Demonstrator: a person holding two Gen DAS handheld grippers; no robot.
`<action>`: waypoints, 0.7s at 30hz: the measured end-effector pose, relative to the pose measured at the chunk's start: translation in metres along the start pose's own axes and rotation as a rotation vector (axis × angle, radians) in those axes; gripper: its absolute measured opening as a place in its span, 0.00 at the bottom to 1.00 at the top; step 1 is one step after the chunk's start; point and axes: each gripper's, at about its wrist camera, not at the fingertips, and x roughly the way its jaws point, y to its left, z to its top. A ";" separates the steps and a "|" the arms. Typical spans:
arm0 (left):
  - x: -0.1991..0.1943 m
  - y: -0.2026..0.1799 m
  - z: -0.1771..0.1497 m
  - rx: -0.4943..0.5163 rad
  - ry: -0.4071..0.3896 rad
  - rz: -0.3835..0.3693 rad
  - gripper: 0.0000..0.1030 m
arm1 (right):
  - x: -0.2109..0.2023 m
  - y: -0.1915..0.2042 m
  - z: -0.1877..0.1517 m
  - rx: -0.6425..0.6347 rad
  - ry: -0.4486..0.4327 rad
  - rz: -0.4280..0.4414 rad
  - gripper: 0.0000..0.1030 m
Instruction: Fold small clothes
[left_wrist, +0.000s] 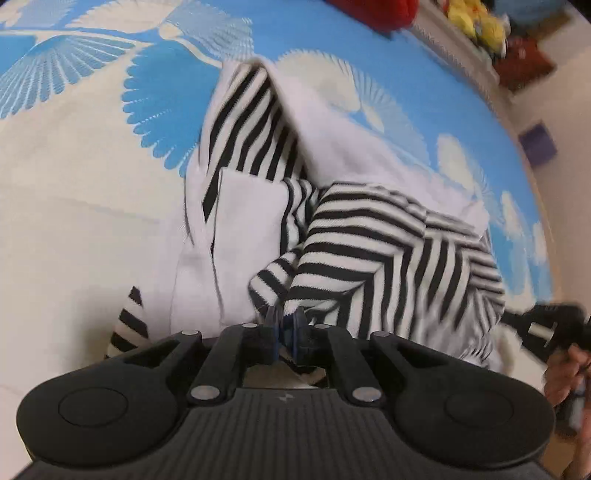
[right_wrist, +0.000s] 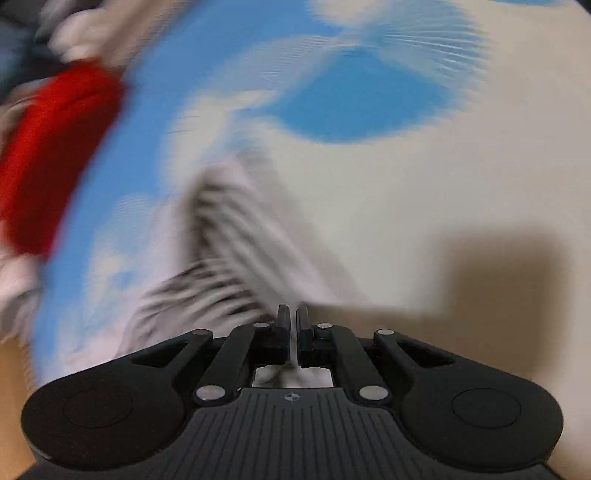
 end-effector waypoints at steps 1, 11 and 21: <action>-0.006 -0.001 0.002 -0.008 -0.022 -0.024 0.19 | -0.004 -0.002 0.002 0.018 -0.023 0.009 0.05; 0.007 -0.006 0.004 -0.097 -0.031 0.014 0.03 | 0.018 0.046 -0.030 -0.164 0.089 0.078 0.05; 0.004 0.002 0.009 -0.030 -0.037 0.102 0.15 | 0.028 0.033 -0.037 -0.192 0.115 0.033 0.09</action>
